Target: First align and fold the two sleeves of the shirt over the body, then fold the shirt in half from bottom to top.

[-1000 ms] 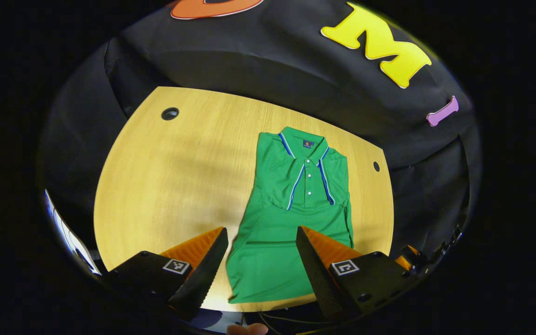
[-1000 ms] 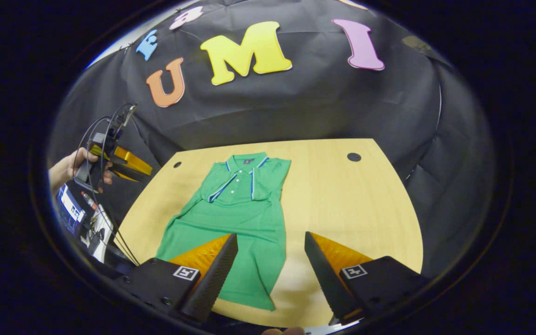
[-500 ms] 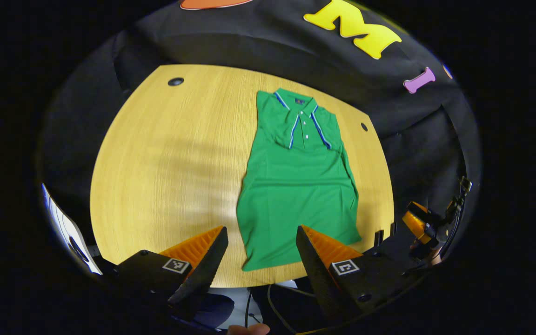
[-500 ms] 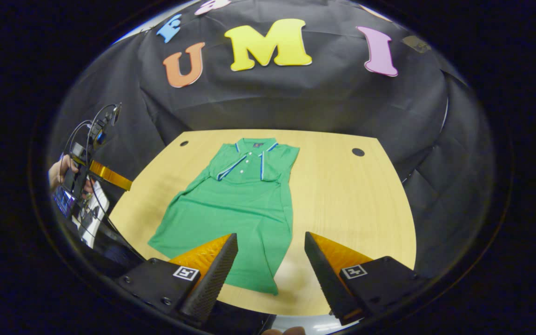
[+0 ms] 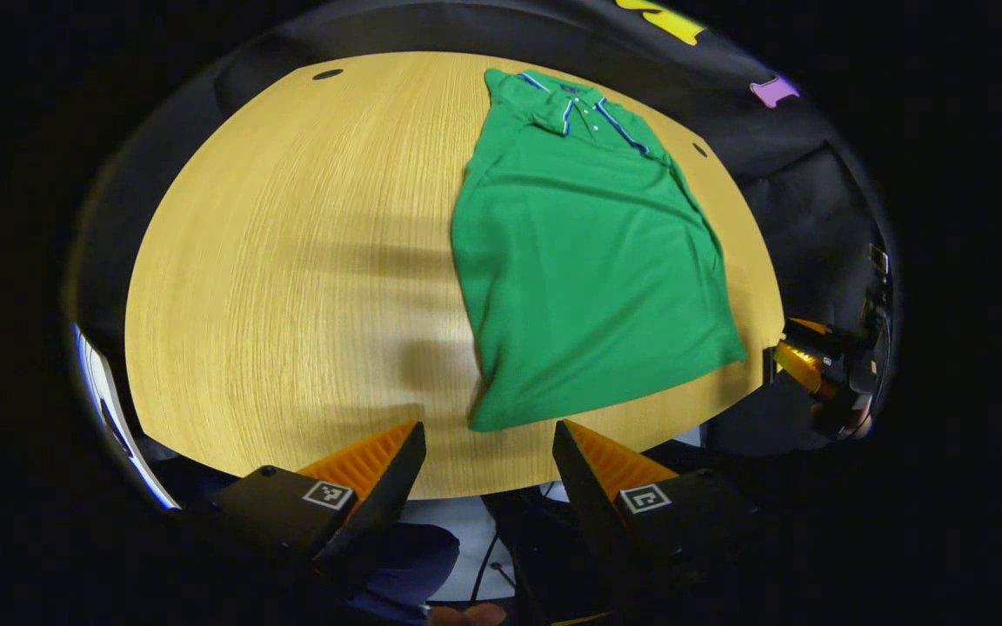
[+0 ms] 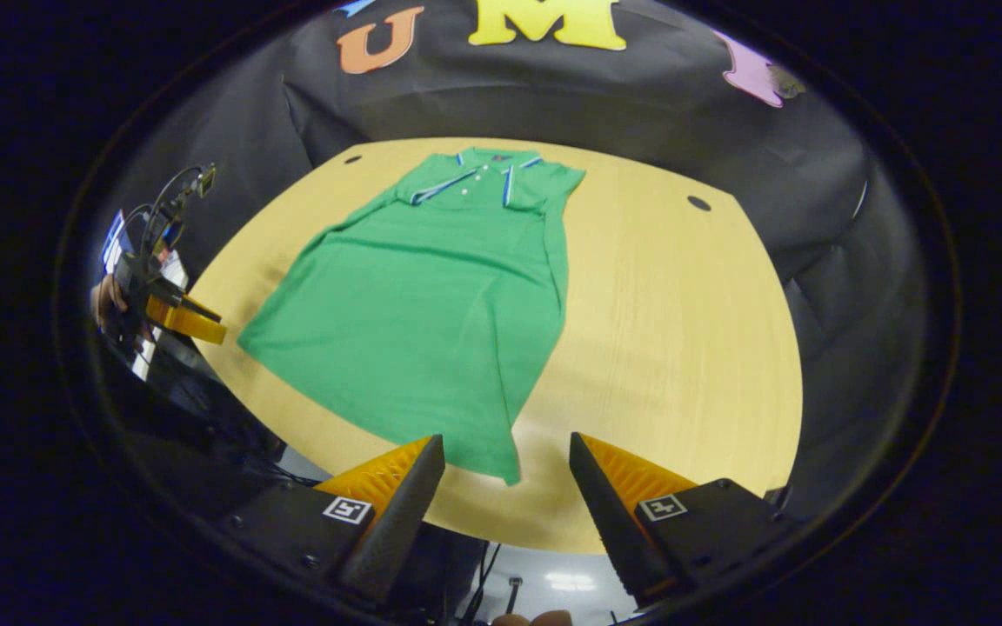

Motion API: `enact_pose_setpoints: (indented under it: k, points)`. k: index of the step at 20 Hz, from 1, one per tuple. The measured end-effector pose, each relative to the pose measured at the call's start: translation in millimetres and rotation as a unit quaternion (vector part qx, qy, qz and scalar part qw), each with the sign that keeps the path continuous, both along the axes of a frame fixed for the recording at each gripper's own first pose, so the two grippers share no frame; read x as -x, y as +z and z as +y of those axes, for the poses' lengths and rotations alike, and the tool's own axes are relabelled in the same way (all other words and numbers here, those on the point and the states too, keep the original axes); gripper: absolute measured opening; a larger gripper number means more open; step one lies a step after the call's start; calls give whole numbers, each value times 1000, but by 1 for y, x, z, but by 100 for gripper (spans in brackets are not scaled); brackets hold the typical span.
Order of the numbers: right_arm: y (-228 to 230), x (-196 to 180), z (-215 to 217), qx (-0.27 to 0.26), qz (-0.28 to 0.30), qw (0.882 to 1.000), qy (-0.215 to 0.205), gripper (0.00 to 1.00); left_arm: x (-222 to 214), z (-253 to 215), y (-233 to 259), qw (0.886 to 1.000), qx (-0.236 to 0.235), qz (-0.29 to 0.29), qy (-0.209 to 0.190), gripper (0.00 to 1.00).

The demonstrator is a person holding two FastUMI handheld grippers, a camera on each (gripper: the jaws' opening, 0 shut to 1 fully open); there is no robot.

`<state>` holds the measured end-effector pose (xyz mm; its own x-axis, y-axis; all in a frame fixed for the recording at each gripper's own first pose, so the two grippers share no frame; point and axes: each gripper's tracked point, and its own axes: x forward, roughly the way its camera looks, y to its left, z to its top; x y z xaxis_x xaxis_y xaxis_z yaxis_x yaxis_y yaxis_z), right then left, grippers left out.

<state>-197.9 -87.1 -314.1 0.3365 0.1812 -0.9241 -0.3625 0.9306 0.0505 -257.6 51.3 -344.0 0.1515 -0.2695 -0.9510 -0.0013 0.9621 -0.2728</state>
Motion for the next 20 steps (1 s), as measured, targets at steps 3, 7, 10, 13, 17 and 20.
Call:
enact_pose_setpoints:
  k: [3,7,10,13,17,20]
  points:
    - [-18,12,-1,18,19,999,20,95,4,-6,-14,1000,-4,7,4,96]
    - [-37,10,1,24,46,998,19,92,-8,-11,-26,1000,-13,19,12,95]
    - [-45,2,5,21,55,998,20,92,-13,-14,-28,999,-25,26,9,95]
    - [-52,-3,9,19,64,998,21,94,-13,-20,-29,999,-43,30,-10,95]
    - [-59,-1,10,27,71,997,32,97,-11,-29,-32,996,-68,29,-48,95]
    - [-60,-1,12,33,69,996,39,95,-11,-31,-32,994,-81,30,-63,95]
